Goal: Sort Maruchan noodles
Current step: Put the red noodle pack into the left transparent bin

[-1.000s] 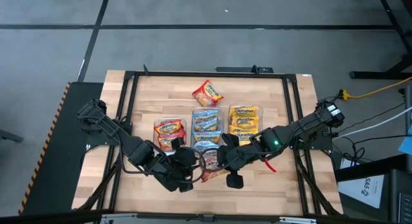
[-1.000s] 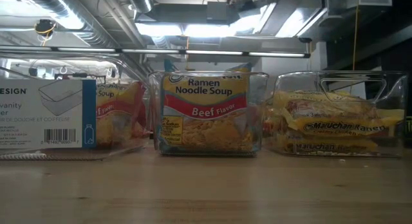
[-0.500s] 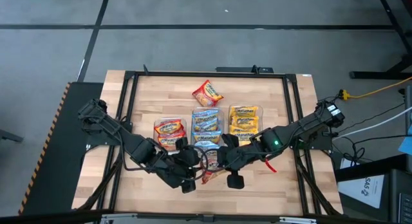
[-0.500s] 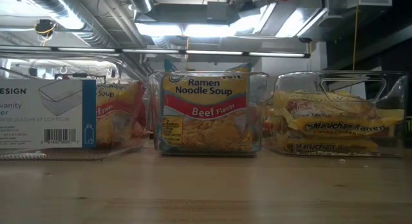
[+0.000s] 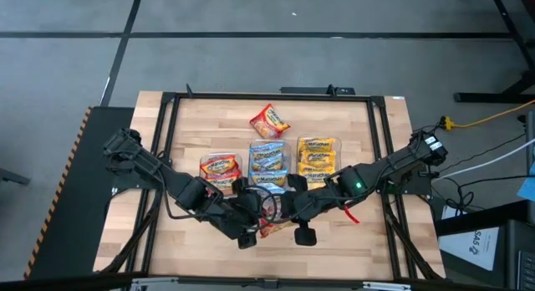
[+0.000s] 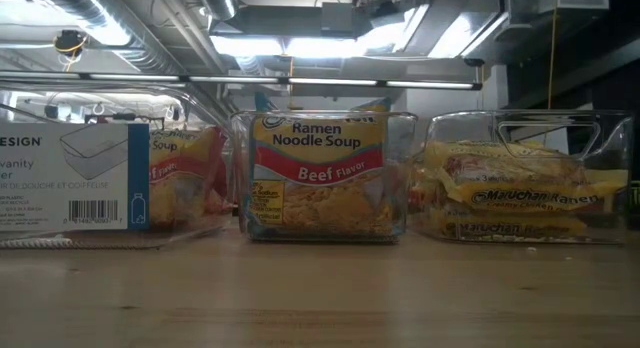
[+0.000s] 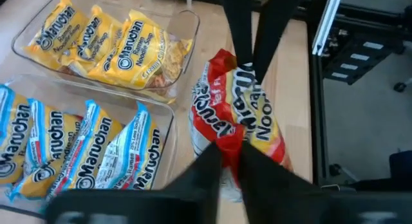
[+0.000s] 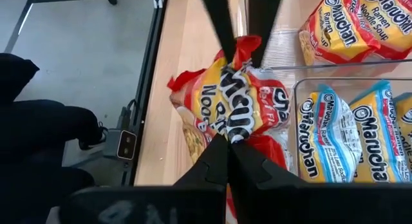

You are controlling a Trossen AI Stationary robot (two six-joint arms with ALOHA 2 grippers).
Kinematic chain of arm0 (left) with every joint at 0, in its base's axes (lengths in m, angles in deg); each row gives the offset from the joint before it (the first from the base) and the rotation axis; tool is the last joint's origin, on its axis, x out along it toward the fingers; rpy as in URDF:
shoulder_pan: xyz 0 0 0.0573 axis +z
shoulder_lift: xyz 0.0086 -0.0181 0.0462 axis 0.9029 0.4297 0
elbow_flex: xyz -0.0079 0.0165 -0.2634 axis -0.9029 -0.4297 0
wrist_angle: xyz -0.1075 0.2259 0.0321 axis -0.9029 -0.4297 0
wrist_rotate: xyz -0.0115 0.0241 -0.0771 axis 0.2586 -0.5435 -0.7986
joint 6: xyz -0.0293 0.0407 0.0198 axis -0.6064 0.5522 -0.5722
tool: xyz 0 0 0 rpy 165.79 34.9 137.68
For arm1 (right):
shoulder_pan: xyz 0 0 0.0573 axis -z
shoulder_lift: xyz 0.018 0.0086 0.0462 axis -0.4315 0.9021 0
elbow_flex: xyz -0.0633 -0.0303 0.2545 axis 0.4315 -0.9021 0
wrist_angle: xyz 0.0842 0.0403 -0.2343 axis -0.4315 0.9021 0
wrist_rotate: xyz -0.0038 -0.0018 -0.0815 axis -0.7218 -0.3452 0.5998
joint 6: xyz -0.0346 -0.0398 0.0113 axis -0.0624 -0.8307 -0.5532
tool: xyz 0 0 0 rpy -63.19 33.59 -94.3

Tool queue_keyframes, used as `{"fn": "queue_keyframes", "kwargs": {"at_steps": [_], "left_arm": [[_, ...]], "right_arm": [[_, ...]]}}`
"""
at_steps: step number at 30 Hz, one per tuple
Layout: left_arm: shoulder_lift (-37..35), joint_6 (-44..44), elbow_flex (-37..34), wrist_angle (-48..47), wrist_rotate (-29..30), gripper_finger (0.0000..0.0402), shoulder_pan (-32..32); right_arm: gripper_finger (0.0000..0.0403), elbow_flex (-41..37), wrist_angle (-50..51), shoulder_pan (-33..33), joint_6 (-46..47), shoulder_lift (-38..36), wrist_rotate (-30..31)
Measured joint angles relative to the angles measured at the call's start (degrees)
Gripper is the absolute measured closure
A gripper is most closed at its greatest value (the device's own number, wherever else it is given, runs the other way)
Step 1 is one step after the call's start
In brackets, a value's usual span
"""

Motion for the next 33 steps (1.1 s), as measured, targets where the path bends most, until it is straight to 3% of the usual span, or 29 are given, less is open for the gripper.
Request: {"fn": "queue_keyframes", "kwargs": {"at_steps": [4, 16, 26, 33], "left_arm": [[0.0, 0.5, 0.0, 0.0, -0.1, 0.0396, -0.1], [0.0, 0.6, 0.0, -1.0, 0.2, 0.0401, -1.0], [-0.3, -6.9, 0.0, -13.6, 1.6, 0.0401, -1.3], [-2.7, -13.7, 0.0, -24.2, 2.3, 0.0401, -1.3]], "right_arm": [[0.0402, 0.0, 0.2, 0.0, 0.0, 0.0, 0.0], [0.0347, 0.0, 0.3, 0.0, 0.0, 0.0, -0.2], [0.0247, 0.1, 4.0, 0.0, 0.0, 0.0, 4.5], [0.0210, 0.1, 7.3, 0.0, 0.0, 0.0, 4.5]]}}
